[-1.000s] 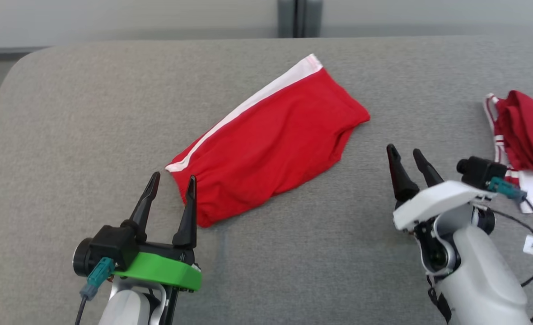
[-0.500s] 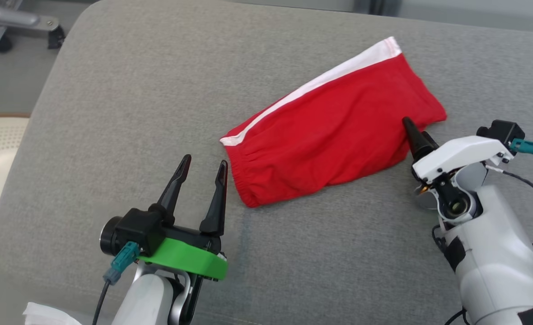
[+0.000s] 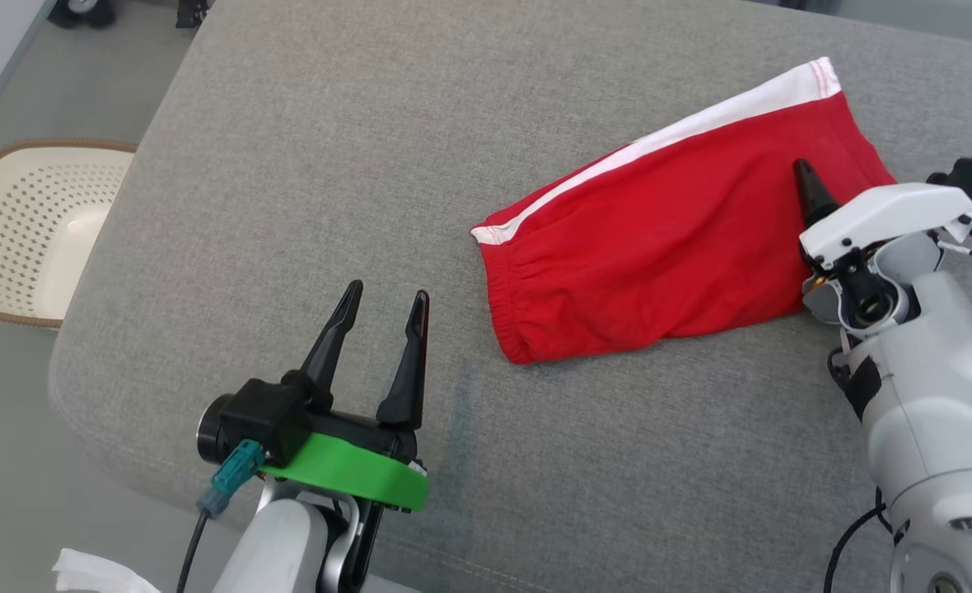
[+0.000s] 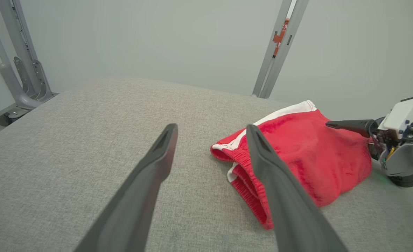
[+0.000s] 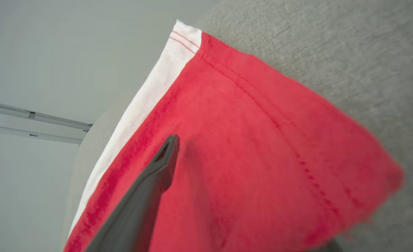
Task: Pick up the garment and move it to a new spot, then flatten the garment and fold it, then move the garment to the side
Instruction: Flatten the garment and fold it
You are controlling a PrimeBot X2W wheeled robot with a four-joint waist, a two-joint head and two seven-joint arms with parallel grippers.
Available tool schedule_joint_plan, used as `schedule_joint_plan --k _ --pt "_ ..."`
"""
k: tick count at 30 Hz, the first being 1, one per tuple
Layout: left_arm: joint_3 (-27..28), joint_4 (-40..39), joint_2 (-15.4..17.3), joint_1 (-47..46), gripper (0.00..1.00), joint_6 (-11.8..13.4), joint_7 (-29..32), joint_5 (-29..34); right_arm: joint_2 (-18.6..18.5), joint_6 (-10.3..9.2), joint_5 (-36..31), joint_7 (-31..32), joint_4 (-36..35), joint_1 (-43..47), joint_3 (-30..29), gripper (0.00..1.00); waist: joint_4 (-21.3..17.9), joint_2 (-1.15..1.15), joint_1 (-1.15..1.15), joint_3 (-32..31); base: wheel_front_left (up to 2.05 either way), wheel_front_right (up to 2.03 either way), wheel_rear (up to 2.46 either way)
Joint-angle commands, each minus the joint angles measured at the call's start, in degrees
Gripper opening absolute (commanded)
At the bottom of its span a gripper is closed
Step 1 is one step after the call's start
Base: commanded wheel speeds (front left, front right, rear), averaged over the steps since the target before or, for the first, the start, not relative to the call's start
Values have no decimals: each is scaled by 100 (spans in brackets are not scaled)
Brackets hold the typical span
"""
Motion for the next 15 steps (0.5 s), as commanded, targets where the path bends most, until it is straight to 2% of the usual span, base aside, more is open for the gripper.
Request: schedule_joint_plan --k 1,2,4,5,15 --pt "2 -14 9 -116 100 30 0 -33 155 3 -33 45 293 105 -40 100 93 0 0 94 0 0 0" --pt "-5 -13 9 -119 100 34 0 -42 162 3 -93 33 366 41 -72 100 105 0 0 106 0 0 0" --pt "-16 -10 9 -131 100 48 0 -67 161 3 -186 -30 493 -63 -160 24 117 0 0 122 0 0 0" --pt "-19 -4 9 -136 100 57 0 -78 146 3 -252 -98 535 -95 -195 0 118 0 0 126 0 0 0" --pt "4 142 9 -169 100 31 0 -59 82 -3 -527 -724 578 -292 -368 0 -34 0 0 41 0 0 0"
